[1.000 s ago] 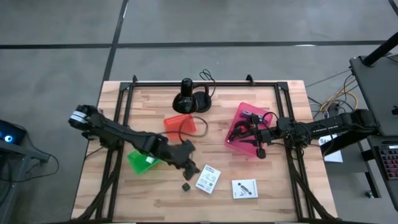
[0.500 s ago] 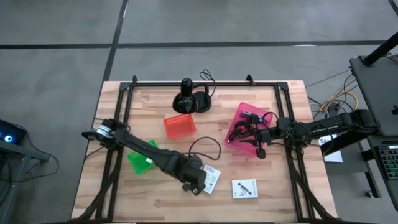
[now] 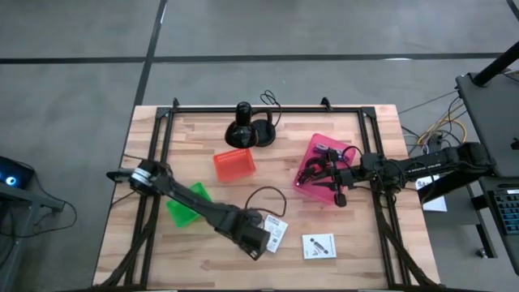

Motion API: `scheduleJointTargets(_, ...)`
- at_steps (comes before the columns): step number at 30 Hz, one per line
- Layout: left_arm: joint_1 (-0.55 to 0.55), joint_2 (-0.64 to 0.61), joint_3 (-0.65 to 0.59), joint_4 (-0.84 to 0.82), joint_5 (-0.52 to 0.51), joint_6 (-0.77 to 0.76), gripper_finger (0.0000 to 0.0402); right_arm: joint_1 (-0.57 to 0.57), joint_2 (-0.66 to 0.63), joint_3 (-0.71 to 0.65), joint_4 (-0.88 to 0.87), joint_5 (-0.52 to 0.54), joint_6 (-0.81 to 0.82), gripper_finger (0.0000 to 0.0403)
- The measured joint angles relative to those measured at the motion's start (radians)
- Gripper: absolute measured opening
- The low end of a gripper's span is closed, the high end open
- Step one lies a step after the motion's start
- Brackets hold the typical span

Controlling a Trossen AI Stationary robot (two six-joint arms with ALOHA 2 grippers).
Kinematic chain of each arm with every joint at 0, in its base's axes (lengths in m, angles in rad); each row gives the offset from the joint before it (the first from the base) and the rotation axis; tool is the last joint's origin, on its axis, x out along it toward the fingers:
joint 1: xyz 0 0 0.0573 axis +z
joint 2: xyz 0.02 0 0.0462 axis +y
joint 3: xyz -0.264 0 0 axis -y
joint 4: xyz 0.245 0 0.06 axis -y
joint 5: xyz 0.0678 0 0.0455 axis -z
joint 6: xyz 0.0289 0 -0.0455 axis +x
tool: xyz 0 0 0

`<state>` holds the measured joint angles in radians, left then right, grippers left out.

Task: Pick and place items into bin
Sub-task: Put the black charger adapter into the green bin

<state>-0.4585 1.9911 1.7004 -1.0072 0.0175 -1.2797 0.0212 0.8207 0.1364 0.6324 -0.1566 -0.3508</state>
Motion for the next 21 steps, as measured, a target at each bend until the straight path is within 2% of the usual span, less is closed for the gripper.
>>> scheduleJointTargets(7, -0.001, 0.018, -0.026, -0.006, 0.0, -0.006, 0.0221, 0.0, 0.0, 0.0, 0.0, 0.0, 0.0, 0.0036)
scheduleJointTargets(16, -0.001, 0.08, -0.02, 0.006, 0.103, 0.003, 0.0221, 0.0, 0.0, 0.0, 0.0, 0.0, 0.0, 0.0036)
scheduleJointTargets(21, 0.0, 0.09, -0.021, 0.003, 0.095, 0.003, 0.0221, 0.0, 0.0, 0.0, 0.0, 0.0, 0.0, 0.0036)
